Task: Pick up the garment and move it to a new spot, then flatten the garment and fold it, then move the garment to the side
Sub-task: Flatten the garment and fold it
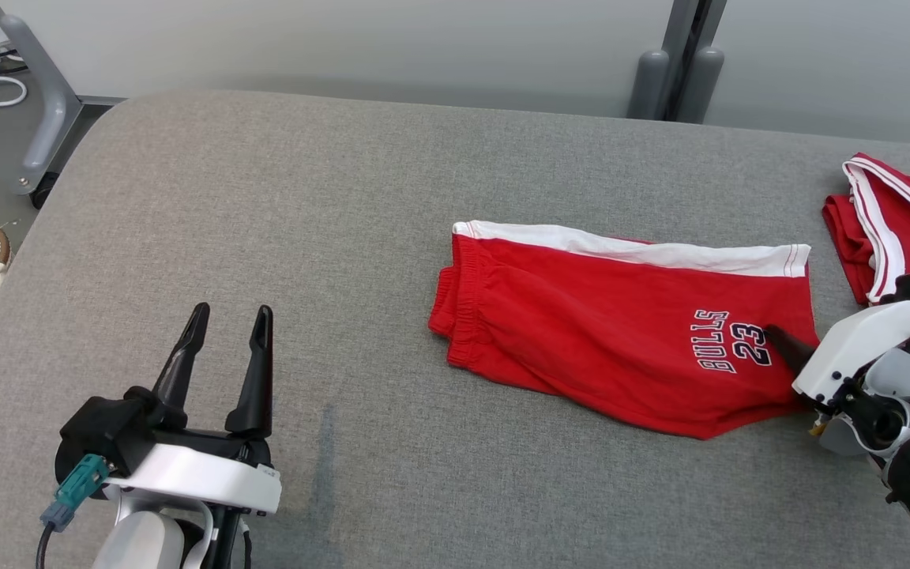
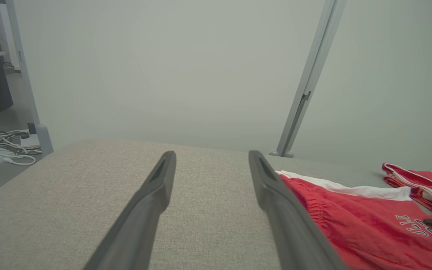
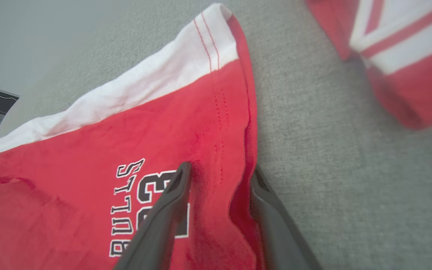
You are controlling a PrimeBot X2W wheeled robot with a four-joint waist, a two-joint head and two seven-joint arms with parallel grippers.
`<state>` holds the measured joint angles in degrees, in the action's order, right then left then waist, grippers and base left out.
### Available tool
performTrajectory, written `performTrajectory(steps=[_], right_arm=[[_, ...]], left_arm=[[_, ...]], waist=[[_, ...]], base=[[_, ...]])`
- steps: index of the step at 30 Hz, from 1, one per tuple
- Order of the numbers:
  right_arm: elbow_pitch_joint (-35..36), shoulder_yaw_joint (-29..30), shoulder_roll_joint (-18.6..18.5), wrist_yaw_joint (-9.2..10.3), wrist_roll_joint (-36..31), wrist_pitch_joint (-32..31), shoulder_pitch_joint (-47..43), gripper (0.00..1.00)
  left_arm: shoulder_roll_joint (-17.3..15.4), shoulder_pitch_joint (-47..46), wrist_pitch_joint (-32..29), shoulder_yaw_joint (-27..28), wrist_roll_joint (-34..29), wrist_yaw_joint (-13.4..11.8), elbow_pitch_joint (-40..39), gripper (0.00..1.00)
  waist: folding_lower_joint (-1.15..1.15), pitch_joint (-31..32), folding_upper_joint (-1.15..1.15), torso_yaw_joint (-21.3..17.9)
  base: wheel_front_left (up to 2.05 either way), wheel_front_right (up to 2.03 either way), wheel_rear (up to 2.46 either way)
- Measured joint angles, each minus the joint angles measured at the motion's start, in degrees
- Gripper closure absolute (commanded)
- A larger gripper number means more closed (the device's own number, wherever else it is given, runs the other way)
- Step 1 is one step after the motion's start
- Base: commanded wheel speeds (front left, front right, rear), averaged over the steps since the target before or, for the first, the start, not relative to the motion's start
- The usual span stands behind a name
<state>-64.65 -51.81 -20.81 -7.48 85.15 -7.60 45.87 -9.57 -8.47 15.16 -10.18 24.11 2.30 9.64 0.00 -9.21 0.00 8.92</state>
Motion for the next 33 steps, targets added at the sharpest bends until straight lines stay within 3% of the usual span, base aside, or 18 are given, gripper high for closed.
performTrajectory(steps=[2, 3, 19, 27, 33], right_arm=[[-0.1, 0.1, 0.4, 0.0, 0.1, 0.0, 0.0, 0.98], [-0.1, 0.1, 0.5, 0.0, 0.1, 0.0, 0.0, 1.0], [3.2, -0.6, -3.3, -0.01, -1.0, 2.7, -1.5, 1.0], [6.5, -2.4, -6.4, -0.01, -4.2, 5.7, -1.1, 1.0], [10.1, -4.4, -6.6, 0.0, -7.5, 7.4, 1.0, 1.0]], left_arm=[[0.4, 0.0, 0.0, 0.2, -0.2, 0.3, 0.3, 0.0], [0.6, 0.0, 0.0, 0.2, -0.4, 0.5, 0.5, 0.0], [2.4, 0.7, 0.0, 1.9, -1.9, 2.2, 2.3, 0.0], [2.7, 0.9, 0.0, 2.5, -2.5, 2.7, 2.6, 0.0], [3.0, 1.1, 0.0, 2.5, -2.8, 2.9, 3.1, 0.0]], waist=[[0.0, 0.2, 0.0, 0.1], [0.0, 0.2, 0.0, 0.1], [0.0, 2.4, 0.0, -0.4], [0.0, 3.2, 0.0, -0.6], [0.0, 3.8, 0.0, -0.2]], base=[[0.0, 0.0, 0.0], [0.0, 0.0, 0.0], [0.0, 0.0, 0.0], [0.0, 0.0, 0.0], [0.0, 0.0, 0.0]])
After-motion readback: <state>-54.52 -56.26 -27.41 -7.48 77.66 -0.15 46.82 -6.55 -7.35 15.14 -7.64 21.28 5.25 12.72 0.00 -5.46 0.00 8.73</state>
